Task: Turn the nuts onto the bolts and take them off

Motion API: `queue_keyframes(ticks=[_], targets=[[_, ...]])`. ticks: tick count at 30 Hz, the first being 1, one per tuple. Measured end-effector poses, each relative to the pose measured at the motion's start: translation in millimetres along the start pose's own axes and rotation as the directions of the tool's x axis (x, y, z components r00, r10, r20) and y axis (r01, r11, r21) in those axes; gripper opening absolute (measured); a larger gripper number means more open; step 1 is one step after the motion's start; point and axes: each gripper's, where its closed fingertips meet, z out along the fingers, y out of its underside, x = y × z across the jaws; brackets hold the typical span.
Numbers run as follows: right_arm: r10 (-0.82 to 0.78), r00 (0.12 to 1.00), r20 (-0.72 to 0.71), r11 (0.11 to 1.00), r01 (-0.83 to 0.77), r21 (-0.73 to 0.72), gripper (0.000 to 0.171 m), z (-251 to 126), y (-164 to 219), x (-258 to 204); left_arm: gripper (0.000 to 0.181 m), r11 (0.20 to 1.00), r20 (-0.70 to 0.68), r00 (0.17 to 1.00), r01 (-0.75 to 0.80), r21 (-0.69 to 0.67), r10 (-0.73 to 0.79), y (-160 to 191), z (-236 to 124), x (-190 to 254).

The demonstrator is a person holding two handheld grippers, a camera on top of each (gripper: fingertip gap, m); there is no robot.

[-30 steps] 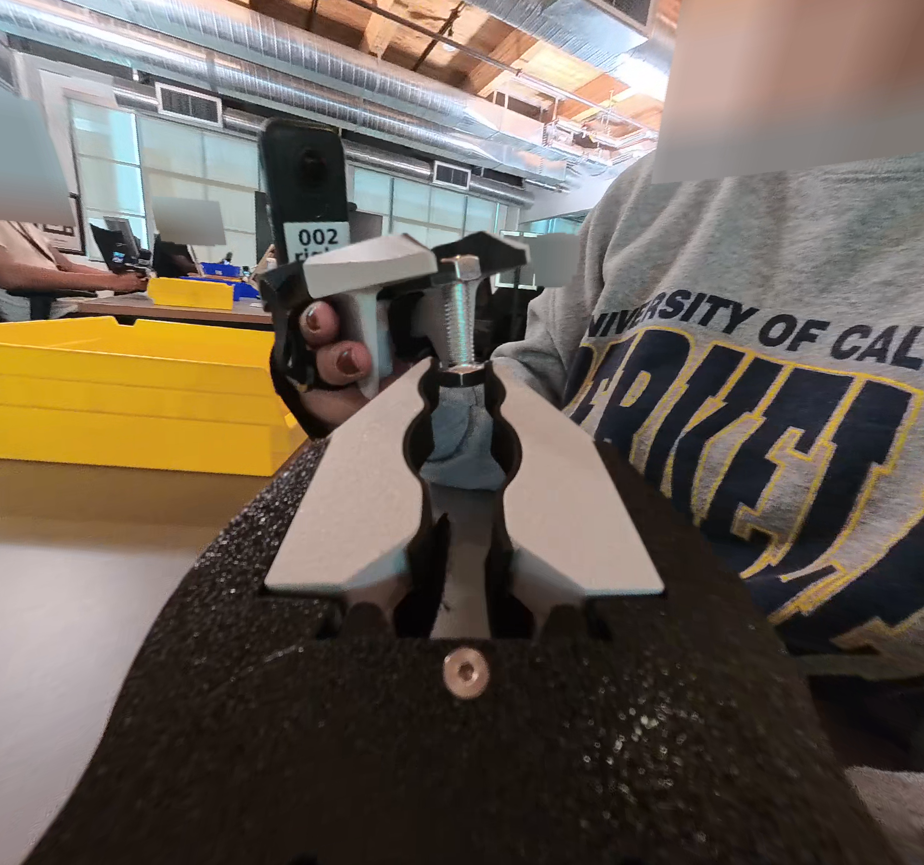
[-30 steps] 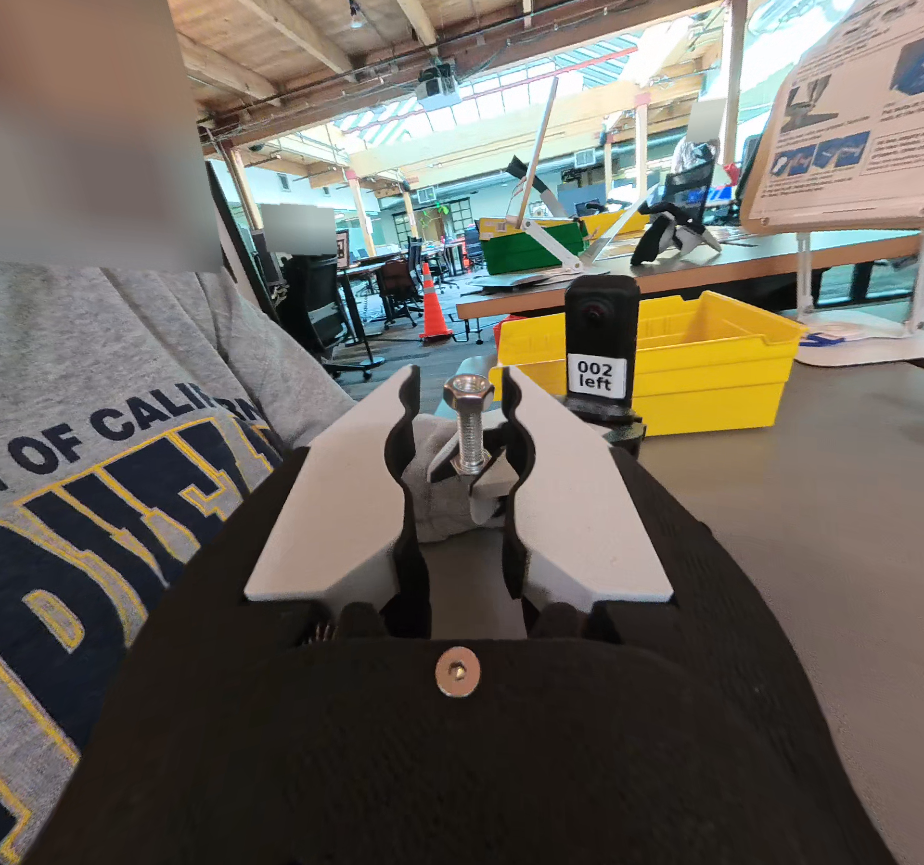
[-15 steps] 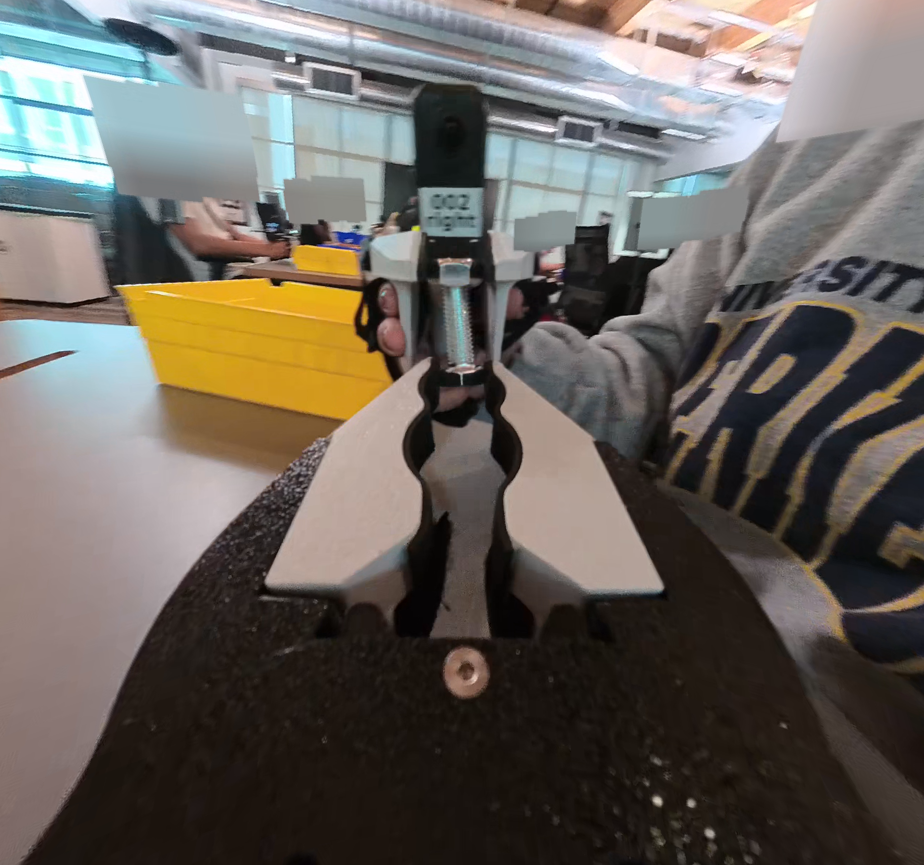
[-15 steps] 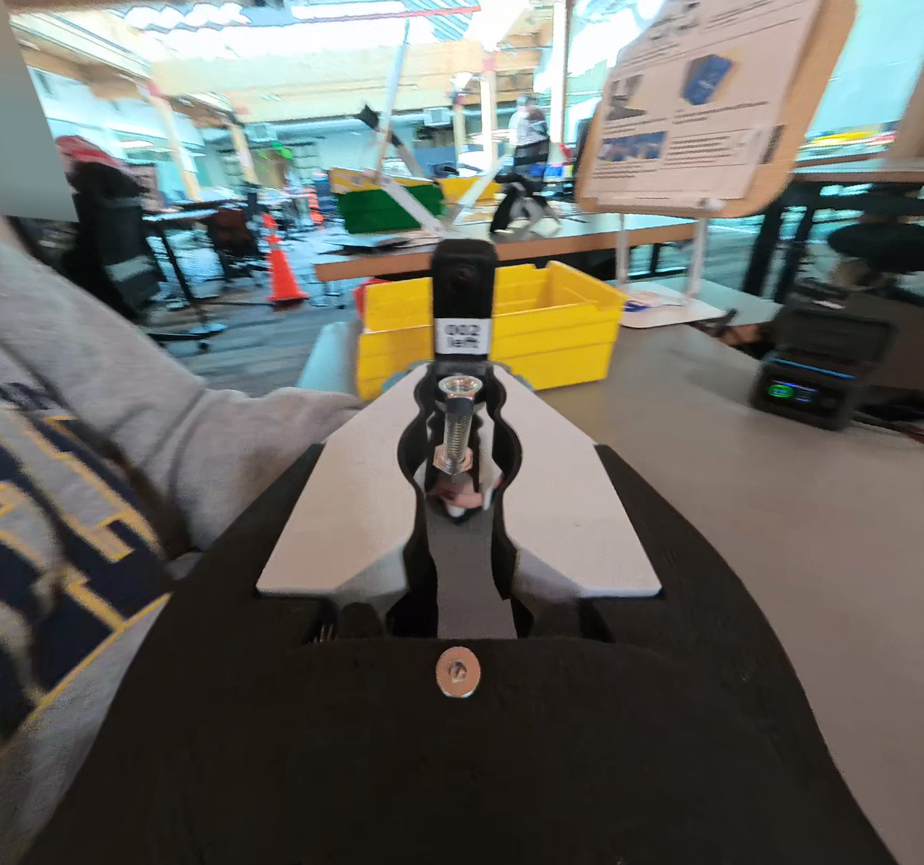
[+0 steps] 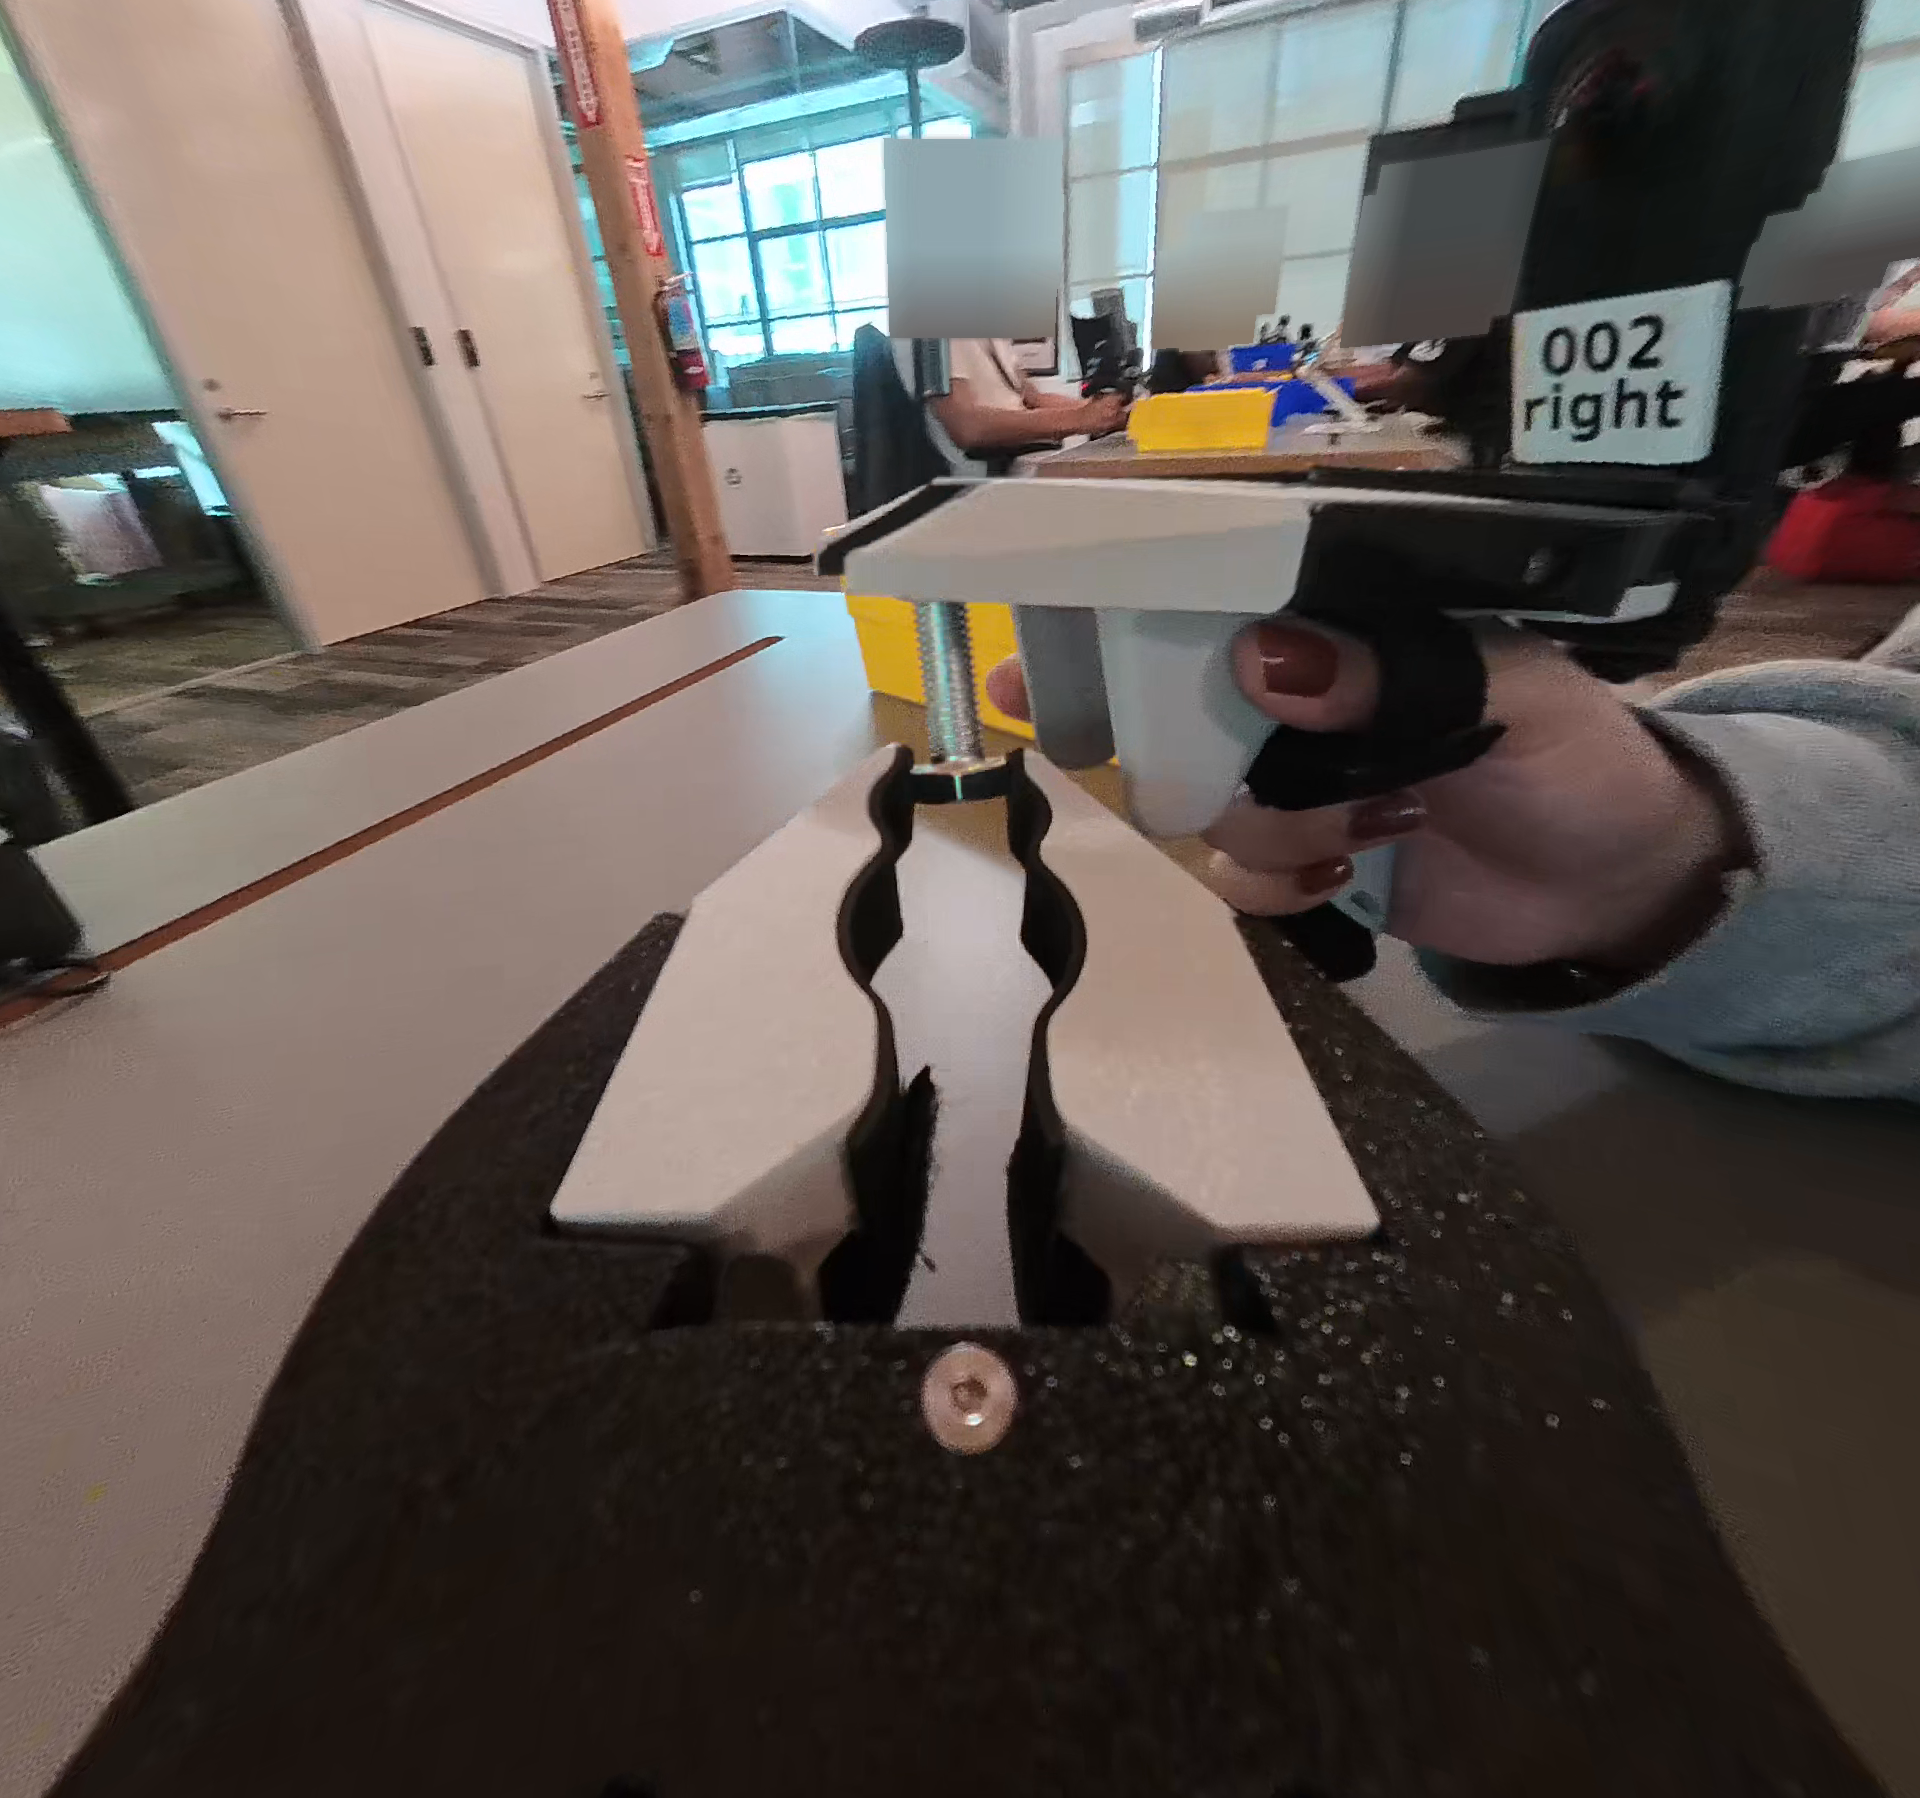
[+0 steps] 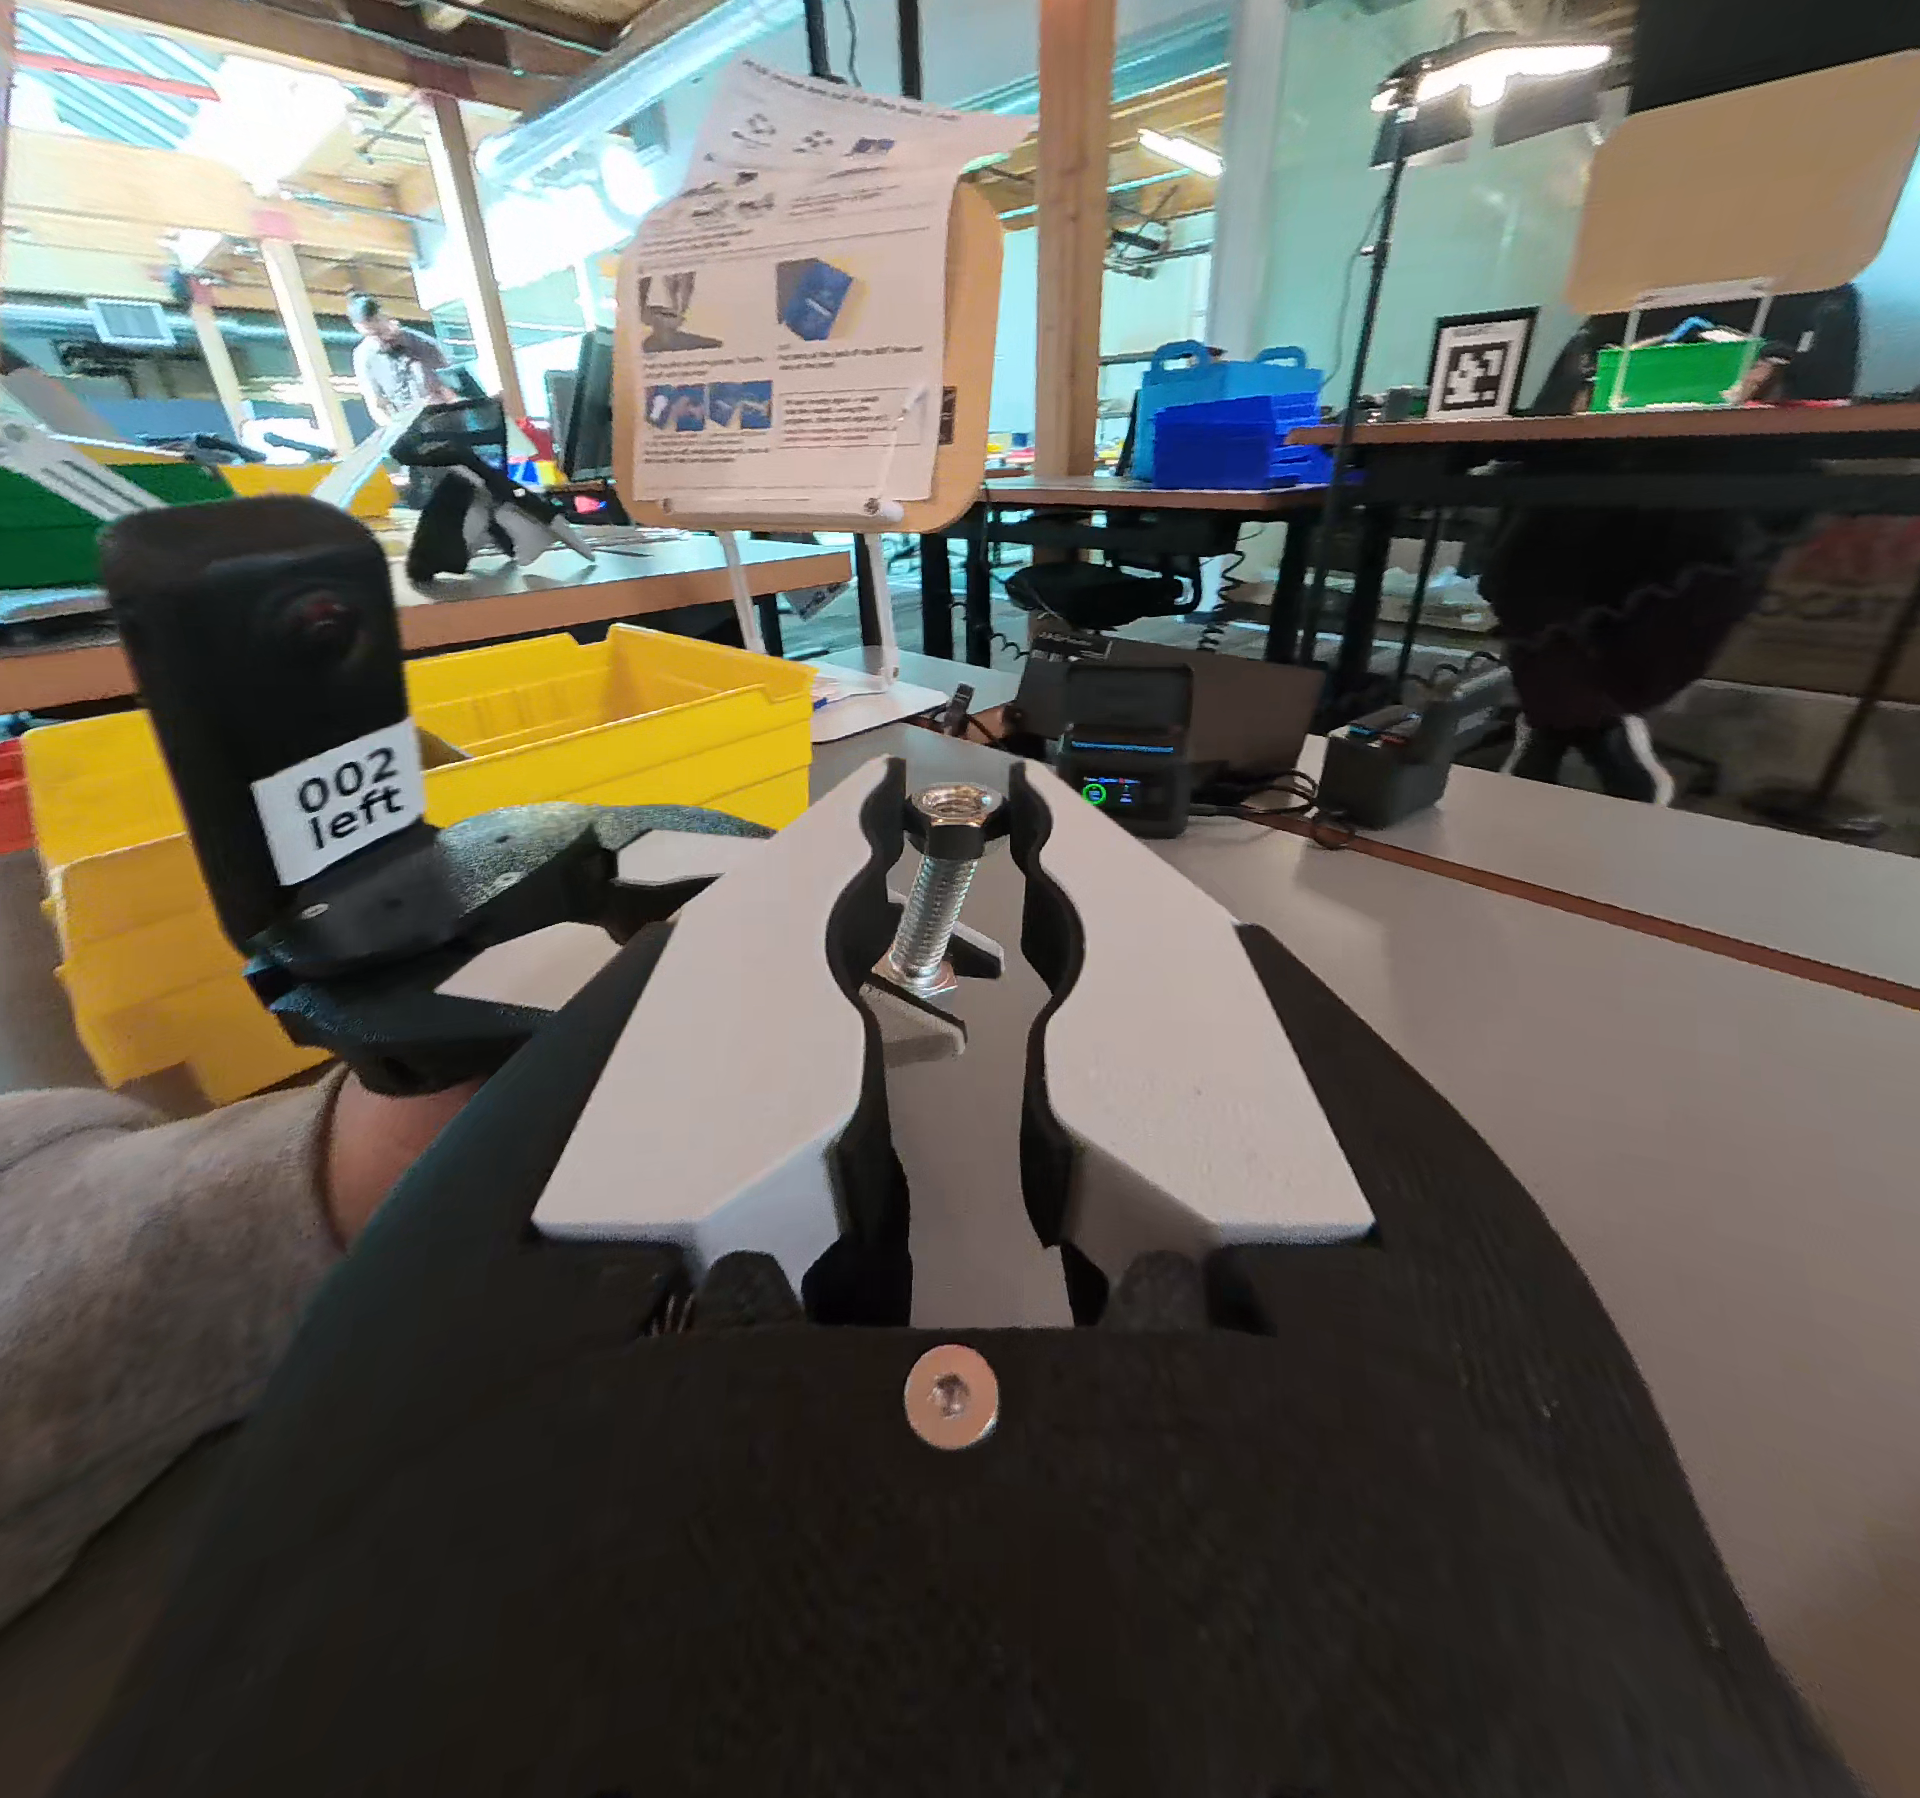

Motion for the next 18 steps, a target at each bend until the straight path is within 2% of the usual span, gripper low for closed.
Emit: queue_keyframes(ticks=[1, 5, 9, 13, 15, 18], targets=[[0.002, 1.000, -0.012, 1.000, -0.002, 0.006, 0.018, 1, 1, 1, 0.016, 1.000, 0.015, 1.000, -0.011, -0.008, 0.011, 1, 0, -2], [0.034, 0.999, 0.024, 0.998, -0.035, 0.045, 0.018, 1, -3, -3, 0.016, 1.000, 0.003, 1.000, 0.002, 0.010, -0.002, -1, -1, -2], [0.138, 0.962, 0.236, 0.979, -0.169, 0.115, 0.018, -5, -16, -16, 0.016, 0.992, -0.129, 0.989, 0.087, 0.093, -0.075, -14, -5, 10], [0.267, 0.836, 0.479, 0.932, -0.350, 0.091, 0.018, -16, -23, -27, 0.015, 0.978, -0.273, 0.953, 0.167, 0.127, -0.128, -21, -9, 25], [0.323, 0.808, 0.494, 0.915, -0.399, 0.055, 0.018, -16, -19, -22, 0.015, 0.982, -0.244, 0.962, 0.153, 0.112, -0.122, -17, -6, 23], [0.284, 0.873, 0.397, 0.939, -0.337, 0.070, 0.018, -11, -13, -16, 0.016, 0.992, -0.156, 0.984, 0.098, 0.076, -0.085, -10, -2, 15]])
